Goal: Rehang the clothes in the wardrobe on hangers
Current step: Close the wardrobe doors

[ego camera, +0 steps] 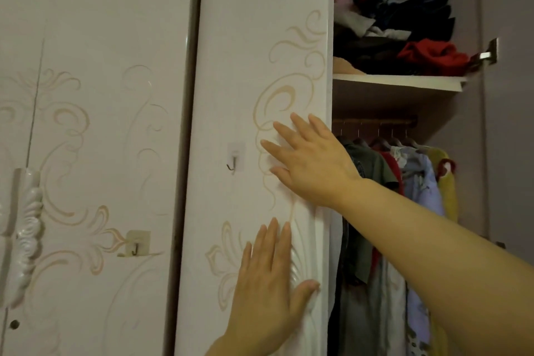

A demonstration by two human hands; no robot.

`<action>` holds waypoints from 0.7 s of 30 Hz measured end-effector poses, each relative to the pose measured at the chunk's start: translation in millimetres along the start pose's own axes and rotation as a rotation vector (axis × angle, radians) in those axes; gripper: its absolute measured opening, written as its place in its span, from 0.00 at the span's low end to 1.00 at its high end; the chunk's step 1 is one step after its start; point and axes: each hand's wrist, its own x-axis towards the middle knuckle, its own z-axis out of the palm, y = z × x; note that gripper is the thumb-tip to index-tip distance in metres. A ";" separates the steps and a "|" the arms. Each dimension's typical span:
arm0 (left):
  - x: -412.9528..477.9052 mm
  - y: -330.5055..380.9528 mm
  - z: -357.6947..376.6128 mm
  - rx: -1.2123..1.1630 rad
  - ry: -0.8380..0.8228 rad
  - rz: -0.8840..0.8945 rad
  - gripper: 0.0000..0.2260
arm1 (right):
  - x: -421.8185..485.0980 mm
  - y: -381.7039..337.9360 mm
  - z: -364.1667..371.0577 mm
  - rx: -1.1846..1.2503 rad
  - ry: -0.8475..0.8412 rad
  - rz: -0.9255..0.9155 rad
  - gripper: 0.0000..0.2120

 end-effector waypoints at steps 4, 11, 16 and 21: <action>22.4 7.9 37.2 -0.044 -0.007 -0.024 0.33 | -10.0 25.9 33.1 0.012 0.001 -0.012 0.25; 56.8 3.6 87.9 -0.013 0.053 -0.022 0.30 | -35.1 52.5 98.5 0.057 0.023 -0.028 0.29; 74.8 -9.3 110.3 0.052 0.064 -0.014 0.30 | -49.9 57.1 135.4 0.100 0.074 -0.017 0.26; 91.4 -22.6 130.1 0.104 0.114 0.045 0.31 | -55.3 55.3 172.4 0.118 0.280 0.001 0.18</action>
